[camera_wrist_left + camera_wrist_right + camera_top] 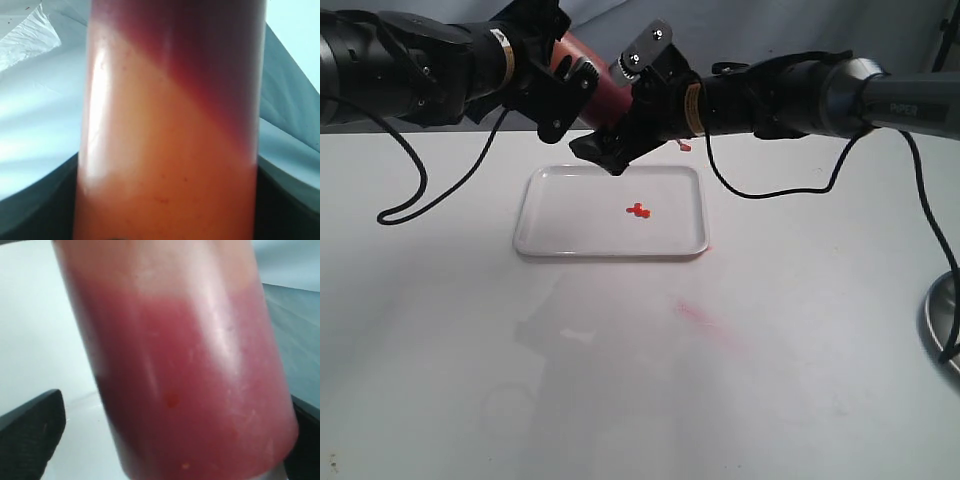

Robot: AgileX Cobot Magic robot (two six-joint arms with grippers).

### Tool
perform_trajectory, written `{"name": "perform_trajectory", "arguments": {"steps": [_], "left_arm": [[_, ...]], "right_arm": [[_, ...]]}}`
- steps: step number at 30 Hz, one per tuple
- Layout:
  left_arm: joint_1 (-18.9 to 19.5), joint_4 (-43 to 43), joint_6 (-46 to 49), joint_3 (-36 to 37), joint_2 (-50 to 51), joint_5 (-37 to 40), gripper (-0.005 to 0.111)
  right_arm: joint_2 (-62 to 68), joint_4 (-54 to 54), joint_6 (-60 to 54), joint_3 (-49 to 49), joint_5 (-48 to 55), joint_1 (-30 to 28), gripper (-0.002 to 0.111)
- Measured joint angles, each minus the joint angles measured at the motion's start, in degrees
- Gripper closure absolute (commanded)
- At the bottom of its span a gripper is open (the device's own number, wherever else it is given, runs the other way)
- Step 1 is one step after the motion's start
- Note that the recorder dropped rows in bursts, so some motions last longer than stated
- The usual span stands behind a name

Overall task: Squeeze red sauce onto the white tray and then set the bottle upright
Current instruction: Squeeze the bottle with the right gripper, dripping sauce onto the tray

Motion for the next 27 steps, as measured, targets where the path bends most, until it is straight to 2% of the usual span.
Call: {"name": "perform_trajectory", "arguments": {"steps": [12, 20, 27], "left_arm": [[0.0, 0.0, -0.4, 0.0, 0.0, -3.1, 0.107], [0.0, 0.0, -0.4, 0.0, 0.0, -3.2, 0.107], [0.0, 0.0, -0.4, 0.0, 0.0, -3.2, 0.107]], "right_arm": [[-2.1, 4.5, -5.0, 0.0, -0.6, -0.2, 0.012], [-2.1, 4.3, -5.1, 0.0, 0.6, -0.2, 0.037], [-2.1, 3.2, -4.5, 0.0, 1.5, 0.1, 0.041]]}}
